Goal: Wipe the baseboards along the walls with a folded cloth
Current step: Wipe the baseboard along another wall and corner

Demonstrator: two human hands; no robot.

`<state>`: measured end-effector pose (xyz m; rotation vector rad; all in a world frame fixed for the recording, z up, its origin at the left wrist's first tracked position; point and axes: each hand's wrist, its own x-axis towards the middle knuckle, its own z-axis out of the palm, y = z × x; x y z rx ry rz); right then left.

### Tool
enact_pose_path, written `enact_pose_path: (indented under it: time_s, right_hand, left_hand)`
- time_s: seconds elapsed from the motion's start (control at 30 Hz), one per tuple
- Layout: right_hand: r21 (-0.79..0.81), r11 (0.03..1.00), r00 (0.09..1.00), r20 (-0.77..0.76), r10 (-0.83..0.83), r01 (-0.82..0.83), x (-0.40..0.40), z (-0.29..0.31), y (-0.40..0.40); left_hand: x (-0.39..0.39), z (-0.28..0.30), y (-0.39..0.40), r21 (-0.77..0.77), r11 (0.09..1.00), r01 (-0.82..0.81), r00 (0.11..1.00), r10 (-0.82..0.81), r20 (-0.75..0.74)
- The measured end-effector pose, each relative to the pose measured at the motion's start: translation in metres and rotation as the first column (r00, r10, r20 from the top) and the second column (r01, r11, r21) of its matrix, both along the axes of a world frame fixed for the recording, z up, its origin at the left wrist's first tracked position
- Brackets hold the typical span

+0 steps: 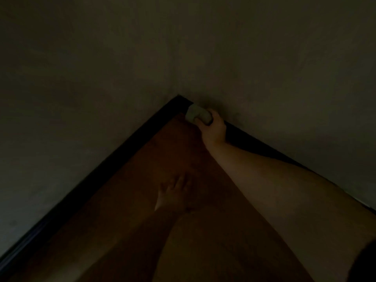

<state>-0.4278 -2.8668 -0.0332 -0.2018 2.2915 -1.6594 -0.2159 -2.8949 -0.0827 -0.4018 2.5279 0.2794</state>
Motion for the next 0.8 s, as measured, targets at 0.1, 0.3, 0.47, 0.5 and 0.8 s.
enact_pose_path:
  time_s: [0.1, 0.3, 0.47, 0.5, 0.8]
  right_hand:
    - [-0.027, 1.0, 0.999, 0.031, -0.012, 0.013, -0.01, -0.007, -0.034]
    - [-0.094, 0.988, 0.977, 0.183, -0.105, 0.124, -0.025, -0.007, -0.092]
    - [-0.049, 0.979, 0.962, 0.201, -0.184, 0.197, -0.028, -0.007, -0.114]
    - [-0.043, 0.977, 0.959, 0.206, -0.197, 0.21, -0.029, -0.006, -0.116]
    - [0.04, 0.959, 0.957, 0.075, -0.282, 0.28, -0.022, -0.006, -0.067]
  left_hand:
    - [0.014, -0.015, -0.007, -0.003, 0.999, -0.048, 0.999, 0.048, 0.024]
    - [0.017, -0.016, -0.003, 0.028, 0.996, -0.08, 0.996, 0.079, 0.032]
    - [0.016, -0.016, -0.001, 0.021, 0.994, -0.103, 0.994, 0.102, 0.042]
    - [0.017, -0.017, -0.001, 0.027, 0.994, -0.11, 0.993, 0.109, 0.036]
    - [0.017, -0.016, -0.005, 0.002, 0.998, -0.057, 0.998, 0.057, 0.038]
